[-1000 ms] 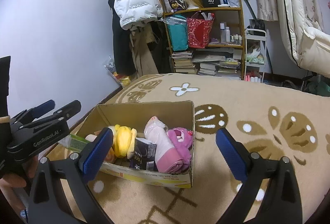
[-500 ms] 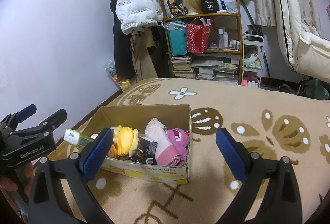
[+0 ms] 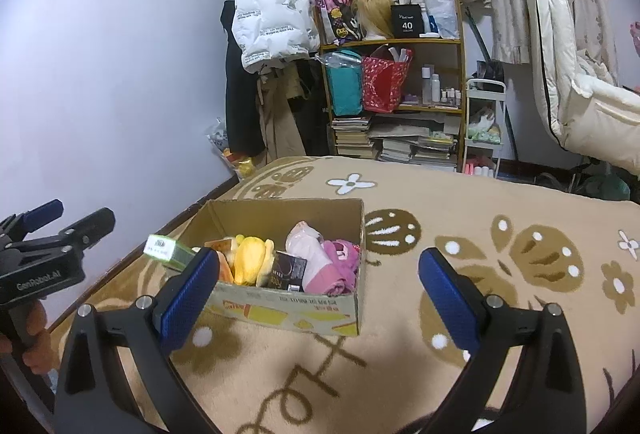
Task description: Organize soft objects
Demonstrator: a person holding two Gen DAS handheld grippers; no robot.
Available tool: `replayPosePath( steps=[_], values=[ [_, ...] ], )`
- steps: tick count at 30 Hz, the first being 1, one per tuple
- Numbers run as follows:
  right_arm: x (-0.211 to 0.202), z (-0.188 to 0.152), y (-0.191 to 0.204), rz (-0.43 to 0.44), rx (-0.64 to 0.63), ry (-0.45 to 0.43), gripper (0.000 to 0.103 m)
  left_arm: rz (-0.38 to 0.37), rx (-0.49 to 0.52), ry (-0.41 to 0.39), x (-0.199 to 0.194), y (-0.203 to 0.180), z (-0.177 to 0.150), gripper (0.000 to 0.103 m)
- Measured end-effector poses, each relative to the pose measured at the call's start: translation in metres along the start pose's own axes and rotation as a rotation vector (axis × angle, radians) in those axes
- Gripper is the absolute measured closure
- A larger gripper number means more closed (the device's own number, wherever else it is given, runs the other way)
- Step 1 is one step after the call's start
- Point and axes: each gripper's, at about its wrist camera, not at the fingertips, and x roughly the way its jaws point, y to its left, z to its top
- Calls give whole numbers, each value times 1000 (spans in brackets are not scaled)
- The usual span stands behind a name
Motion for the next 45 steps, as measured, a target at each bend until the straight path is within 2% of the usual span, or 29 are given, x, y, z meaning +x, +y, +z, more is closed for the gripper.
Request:
replayPosePath(
  steps=[5, 9, 17, 28, 34, 45],
  values=[
    [-8, -3, 2, 5, -17, -8, 0, 21, 3, 32, -7, 5, -12, 0],
    [-10, -5, 4, 1, -27, -3, 0, 8, 1, 41, -12, 6, -19, 0],
    [-10, -19, 2, -17, -28, 42, 0, 13, 51, 92, -7, -3, -33, 0],
    [4, -27, -4, -37, -22, 97, 0, 21, 63, 96, 1, -7, -35, 0],
    [5, -28, -1, -36, -40, 100, 0, 16, 79, 113, 5, -10, -39, 0],
    [6, -27, 1, -35, -40, 95, 0, 25, 86, 97, 2, -16, -41, 0]
  ],
)
